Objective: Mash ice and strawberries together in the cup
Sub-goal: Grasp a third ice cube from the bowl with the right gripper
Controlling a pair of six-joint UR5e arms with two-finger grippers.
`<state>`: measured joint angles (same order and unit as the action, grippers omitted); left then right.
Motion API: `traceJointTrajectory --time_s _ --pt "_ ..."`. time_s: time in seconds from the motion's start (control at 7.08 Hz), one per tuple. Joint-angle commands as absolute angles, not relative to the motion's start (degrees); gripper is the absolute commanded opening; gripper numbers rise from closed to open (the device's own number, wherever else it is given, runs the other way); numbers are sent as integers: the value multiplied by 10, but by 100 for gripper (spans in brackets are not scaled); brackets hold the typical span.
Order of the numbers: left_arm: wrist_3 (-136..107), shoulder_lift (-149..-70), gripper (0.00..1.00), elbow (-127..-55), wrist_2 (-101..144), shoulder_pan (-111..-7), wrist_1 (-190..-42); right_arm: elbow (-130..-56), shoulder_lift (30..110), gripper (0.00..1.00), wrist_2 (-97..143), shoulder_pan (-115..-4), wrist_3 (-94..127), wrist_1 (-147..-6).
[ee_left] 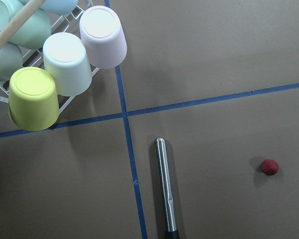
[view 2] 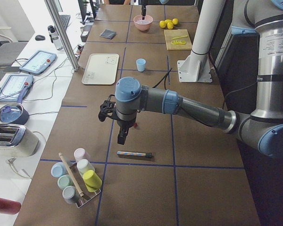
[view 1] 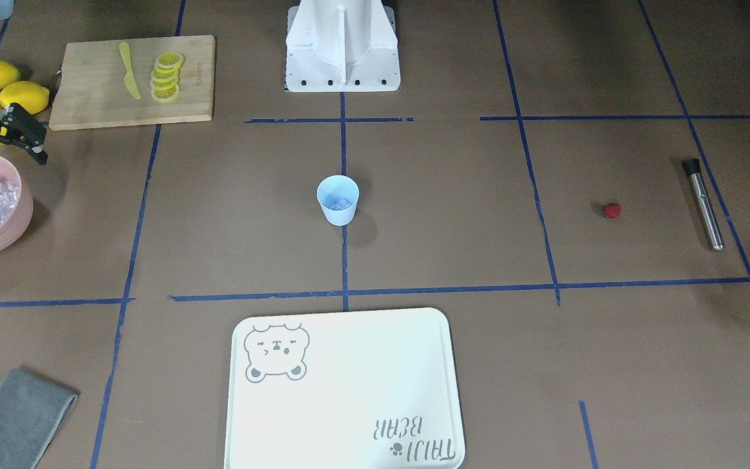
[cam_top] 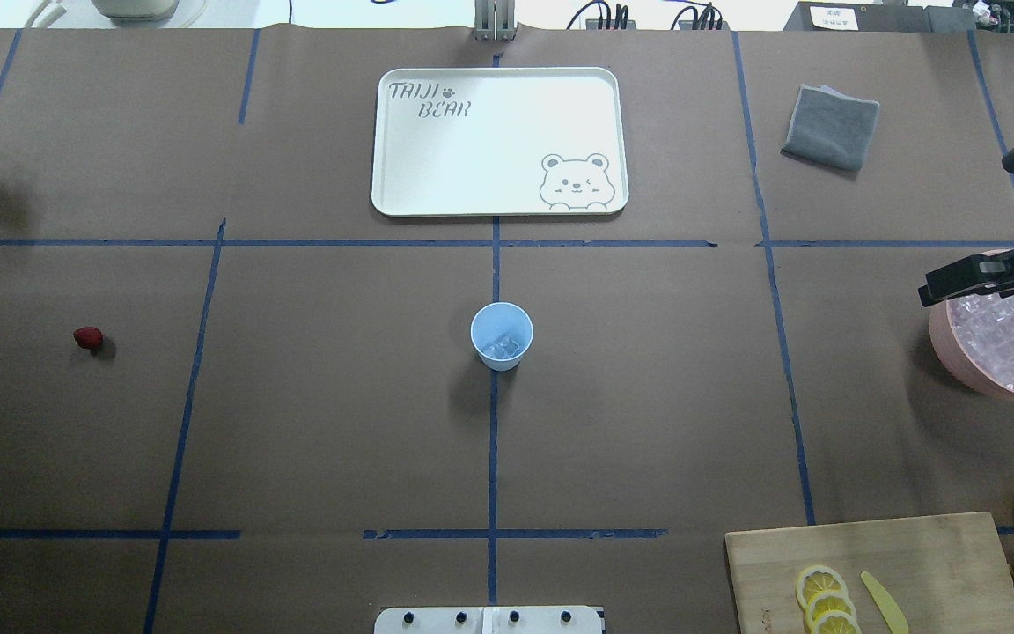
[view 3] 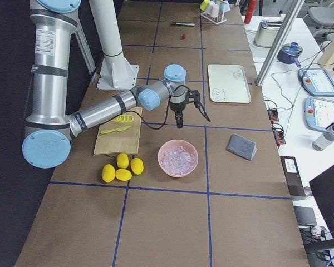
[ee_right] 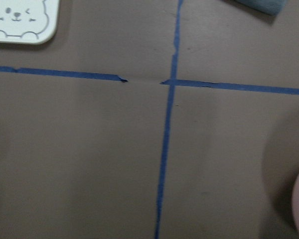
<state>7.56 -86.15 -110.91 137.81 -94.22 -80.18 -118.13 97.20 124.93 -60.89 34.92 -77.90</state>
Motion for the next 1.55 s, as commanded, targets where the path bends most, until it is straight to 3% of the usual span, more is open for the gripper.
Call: traceJointTrajectory --time_s 0.0,0.85,1.13,1.41 --pt "76 -861 100 -1110 1378 -942 -802 -1116 993 99 1255 -646 254 -756" --pt "76 -861 100 -1117 1378 -942 -802 -1000 947 98 1253 -645 217 -755" --pt "76 -861 100 -1117 1378 -942 -802 -998 948 98 1255 -646 216 -754" --pt "76 -860 100 -1118 1378 -942 -802 -996 950 88 1256 -645 217 -756"
